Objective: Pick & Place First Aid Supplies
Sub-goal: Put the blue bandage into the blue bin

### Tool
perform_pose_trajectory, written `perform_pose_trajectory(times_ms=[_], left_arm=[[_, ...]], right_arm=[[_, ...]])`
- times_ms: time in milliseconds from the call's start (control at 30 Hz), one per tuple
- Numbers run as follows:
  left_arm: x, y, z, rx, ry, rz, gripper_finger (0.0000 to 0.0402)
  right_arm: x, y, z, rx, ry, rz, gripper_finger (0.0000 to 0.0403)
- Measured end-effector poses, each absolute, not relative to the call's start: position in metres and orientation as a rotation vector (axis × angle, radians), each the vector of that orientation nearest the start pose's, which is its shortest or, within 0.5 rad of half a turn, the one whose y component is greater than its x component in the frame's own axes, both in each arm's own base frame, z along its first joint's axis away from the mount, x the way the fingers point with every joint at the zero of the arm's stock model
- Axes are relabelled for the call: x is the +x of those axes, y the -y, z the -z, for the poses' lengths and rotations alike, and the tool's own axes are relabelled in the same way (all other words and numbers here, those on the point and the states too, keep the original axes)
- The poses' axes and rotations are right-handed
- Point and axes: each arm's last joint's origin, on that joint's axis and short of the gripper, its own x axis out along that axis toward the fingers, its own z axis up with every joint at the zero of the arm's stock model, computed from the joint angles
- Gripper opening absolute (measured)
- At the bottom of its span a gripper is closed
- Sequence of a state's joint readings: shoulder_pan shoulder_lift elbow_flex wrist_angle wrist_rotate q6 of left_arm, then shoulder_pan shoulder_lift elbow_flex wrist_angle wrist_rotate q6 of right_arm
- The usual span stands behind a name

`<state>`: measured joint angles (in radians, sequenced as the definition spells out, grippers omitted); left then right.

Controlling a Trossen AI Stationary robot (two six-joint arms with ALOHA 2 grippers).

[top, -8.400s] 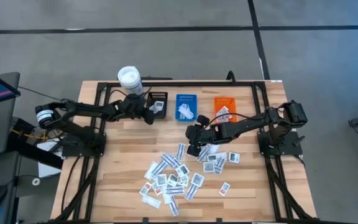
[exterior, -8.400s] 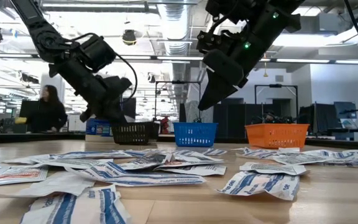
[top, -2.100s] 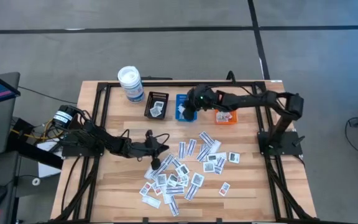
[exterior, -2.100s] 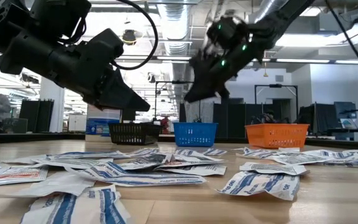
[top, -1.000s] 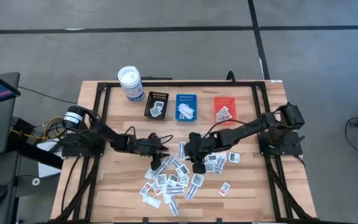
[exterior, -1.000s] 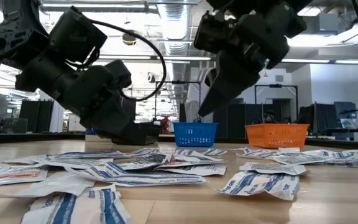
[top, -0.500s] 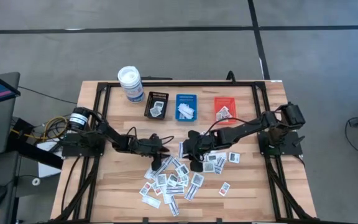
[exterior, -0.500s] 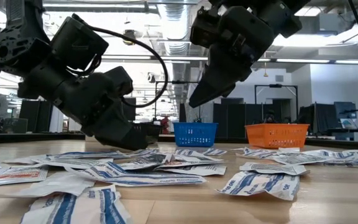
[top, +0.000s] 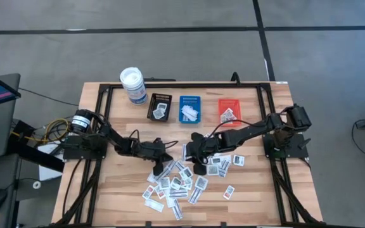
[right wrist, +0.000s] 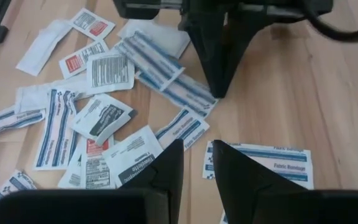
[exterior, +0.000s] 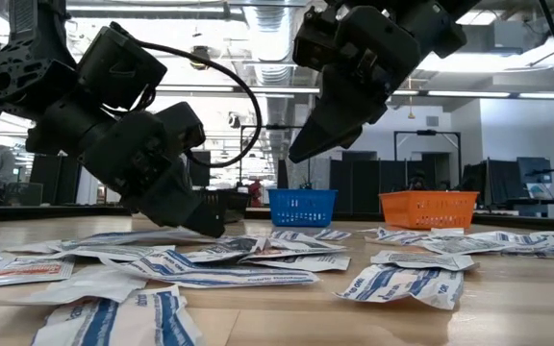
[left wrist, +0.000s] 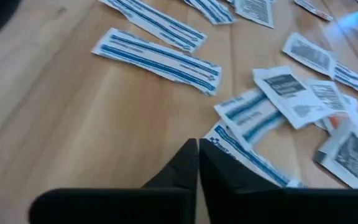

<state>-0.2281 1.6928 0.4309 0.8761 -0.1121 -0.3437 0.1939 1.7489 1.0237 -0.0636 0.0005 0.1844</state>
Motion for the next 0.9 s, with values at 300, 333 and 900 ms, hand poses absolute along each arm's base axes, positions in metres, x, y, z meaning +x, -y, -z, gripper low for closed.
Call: perform_pose_trajectory(times_ms=[300,333,900], left_arm=[[0.269,0.058,-0.118,-0.251,-0.344,0.017,0.0005],[0.269,0.058,-0.119,-0.245,-0.338,0.015,0.0005],[0.262,0.060,-0.165,-0.132,-0.142,0.006,0.0005]], right_arm=[[0.358,-0.062,-0.180,0.112,-0.737,-0.092,0.0081],[0.358,-0.061,-0.180,0.113,-0.735,-0.090,0.0081],[0.373,-0.044,-0.158,0.185,-0.707,-0.029,0.0081]])
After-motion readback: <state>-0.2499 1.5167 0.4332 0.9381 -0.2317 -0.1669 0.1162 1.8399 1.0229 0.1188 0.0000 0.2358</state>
